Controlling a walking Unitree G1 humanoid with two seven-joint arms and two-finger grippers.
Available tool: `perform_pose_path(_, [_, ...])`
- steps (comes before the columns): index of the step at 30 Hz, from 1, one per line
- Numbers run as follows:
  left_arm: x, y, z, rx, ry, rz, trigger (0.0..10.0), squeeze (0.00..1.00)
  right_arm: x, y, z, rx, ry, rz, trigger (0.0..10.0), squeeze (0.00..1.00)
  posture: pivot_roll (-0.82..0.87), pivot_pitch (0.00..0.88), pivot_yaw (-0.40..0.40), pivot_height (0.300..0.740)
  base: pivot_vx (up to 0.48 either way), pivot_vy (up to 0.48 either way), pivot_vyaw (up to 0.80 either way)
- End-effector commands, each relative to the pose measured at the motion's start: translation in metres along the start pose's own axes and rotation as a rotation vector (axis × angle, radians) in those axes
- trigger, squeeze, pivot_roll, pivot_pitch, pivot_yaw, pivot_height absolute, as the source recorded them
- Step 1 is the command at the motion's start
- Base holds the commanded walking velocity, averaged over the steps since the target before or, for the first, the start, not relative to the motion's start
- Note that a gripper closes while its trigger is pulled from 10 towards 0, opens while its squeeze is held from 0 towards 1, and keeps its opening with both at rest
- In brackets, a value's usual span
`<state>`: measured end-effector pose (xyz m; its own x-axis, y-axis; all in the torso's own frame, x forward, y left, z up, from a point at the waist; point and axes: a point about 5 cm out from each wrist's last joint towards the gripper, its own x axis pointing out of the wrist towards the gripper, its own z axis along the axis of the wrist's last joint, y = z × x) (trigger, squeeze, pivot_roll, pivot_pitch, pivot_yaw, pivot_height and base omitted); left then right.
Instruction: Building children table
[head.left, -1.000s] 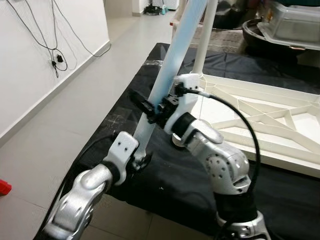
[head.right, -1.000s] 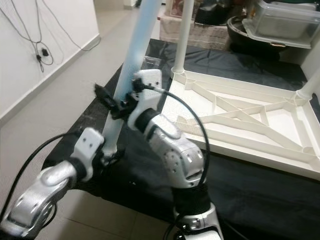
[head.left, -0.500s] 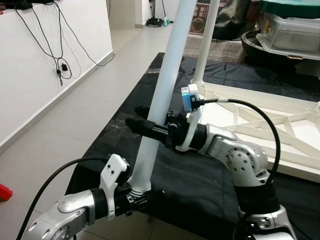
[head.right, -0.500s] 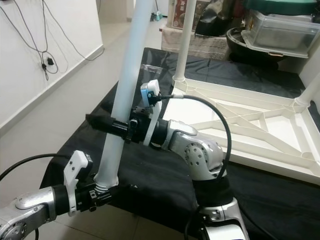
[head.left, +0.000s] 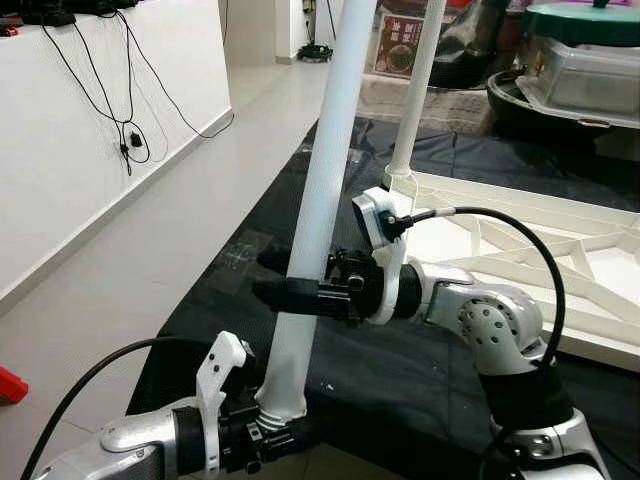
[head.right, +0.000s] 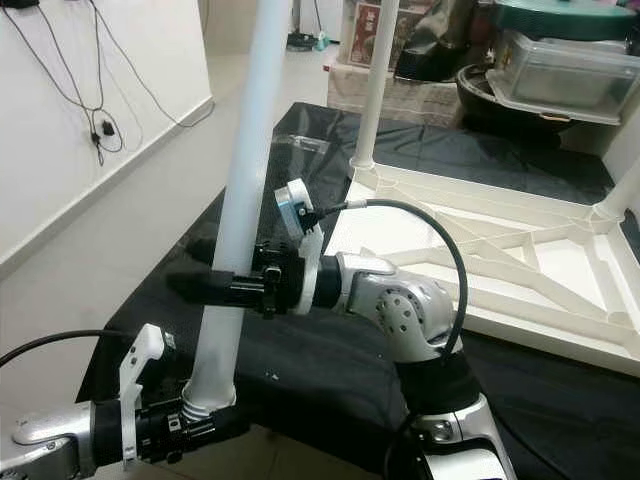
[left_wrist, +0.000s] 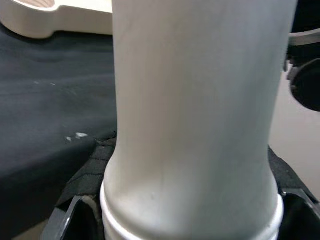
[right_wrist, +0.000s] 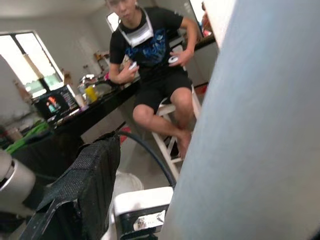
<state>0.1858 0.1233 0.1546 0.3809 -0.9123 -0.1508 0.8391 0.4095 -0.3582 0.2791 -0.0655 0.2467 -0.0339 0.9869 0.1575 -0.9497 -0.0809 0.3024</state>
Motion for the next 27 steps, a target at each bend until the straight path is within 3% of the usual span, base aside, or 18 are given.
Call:
perform_pose_path(1, [-0.002,-0.005,-0.002,-0.012,0.022,-0.018,10.0,0.00,0.001,0.004,-0.002,0.013,0.014,0.046,10.0,0.00,0.11,0.077,-0.040,0.740,0.000,0.000,0.00])
perform_pose_path(9, [-0.005,-0.012,-0.009,-0.046,0.055,-0.047,10.0,0.00,0.001,0.005,-0.002,0.042,0.036,0.084,10.0,0.00,0.11,0.082,-0.041,0.740,0.000,0.000,0.00])
perform_pose_path(10, [-0.006,-0.014,-0.011,-0.057,0.066,-0.057,10.0,0.00,0.001,0.006,-0.002,0.053,0.042,0.100,8.0,0.00,0.11,0.083,-0.039,0.740,0.000,0.000,0.00])
perform_pose_path(12, [-0.007,-0.016,-0.012,-0.061,0.072,-0.063,10.0,0.00,0.001,0.006,-0.003,0.060,0.045,0.108,8.0,0.00,0.11,0.083,-0.039,0.740,0.000,0.000,0.00])
perform_pose_path(13, [-0.007,-0.016,-0.012,-0.059,0.077,-0.064,10.0,0.00,0.000,0.007,-0.003,0.064,0.050,0.119,1.3,0.00,0.11,0.084,-0.039,0.740,0.000,0.000,0.00])
perform_pose_path(15, [-0.007,-0.016,-0.012,-0.057,0.080,-0.064,10.0,0.00,0.000,0.008,-0.003,0.066,0.054,0.126,1.3,0.00,0.11,0.084,-0.039,0.740,0.000,0.000,0.00])
perform_pose_path(16, [-0.007,-0.016,-0.012,-0.060,0.080,-0.065,10.0,0.00,0.000,0.009,-0.004,0.069,0.058,0.133,0.0,0.00,0.11,0.084,-0.038,0.740,0.000,0.000,0.00])
perform_pose_path(27, [-0.009,-0.015,-0.014,-0.100,0.124,-0.052,10.0,0.00,-0.002,0.013,-0.005,0.087,0.068,0.176,0.0,0.00,0.11,0.081,-0.037,0.740,0.000,0.000,0.00])
